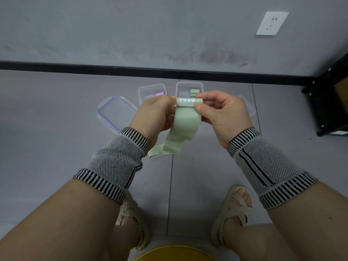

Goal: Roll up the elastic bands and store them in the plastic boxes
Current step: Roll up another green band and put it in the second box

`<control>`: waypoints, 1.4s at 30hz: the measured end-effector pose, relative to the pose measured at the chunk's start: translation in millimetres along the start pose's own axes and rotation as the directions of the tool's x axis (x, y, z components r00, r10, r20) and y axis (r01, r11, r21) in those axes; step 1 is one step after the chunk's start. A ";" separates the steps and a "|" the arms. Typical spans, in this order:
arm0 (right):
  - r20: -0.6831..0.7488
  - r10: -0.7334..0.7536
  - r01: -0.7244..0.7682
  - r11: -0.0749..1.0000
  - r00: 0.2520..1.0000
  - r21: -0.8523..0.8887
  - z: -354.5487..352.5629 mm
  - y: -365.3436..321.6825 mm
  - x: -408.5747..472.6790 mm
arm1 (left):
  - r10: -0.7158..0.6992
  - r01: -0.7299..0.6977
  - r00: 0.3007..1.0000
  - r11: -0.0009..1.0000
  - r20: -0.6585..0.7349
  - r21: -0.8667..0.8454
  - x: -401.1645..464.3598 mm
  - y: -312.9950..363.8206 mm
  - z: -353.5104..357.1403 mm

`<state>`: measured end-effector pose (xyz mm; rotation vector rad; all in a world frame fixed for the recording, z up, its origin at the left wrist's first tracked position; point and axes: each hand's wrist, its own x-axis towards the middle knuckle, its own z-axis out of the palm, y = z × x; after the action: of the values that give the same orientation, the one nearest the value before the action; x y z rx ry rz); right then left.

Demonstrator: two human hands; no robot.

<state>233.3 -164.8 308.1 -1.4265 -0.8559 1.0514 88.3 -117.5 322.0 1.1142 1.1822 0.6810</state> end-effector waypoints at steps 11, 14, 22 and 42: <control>-0.117 0.017 -0.013 0.999 0.993 0.031 6.4 1.4 -2.2 | 0.074 -0.074 0.997 0.996 0.008 -0.054 0.5 -1.8 -2.4; -0.149 -0.035 0.028 0.998 0.988 -0.047 9.9 1.3 -5.6 | 0.094 -0.093 0.995 0.994 0.026 -0.054 1.0 -3.6 -3.4; -0.187 -0.026 0.013 0.997 0.982 -0.072 14.2 5.7 -8.1 | 0.124 -0.123 0.992 0.991 0.023 -0.060 1.1 -5.5 -3.5; -0.079 0.045 -0.042 0.998 0.996 0.041 3.7 -4.7 0.8 | 0.138 -0.151 0.987 0.972 0.081 0.179 7.1 -17.4 0.2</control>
<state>230.3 -162.2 312.6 -1.4496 -0.7454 1.0319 88.4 -117.3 303.2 1.3799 1.1305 0.6486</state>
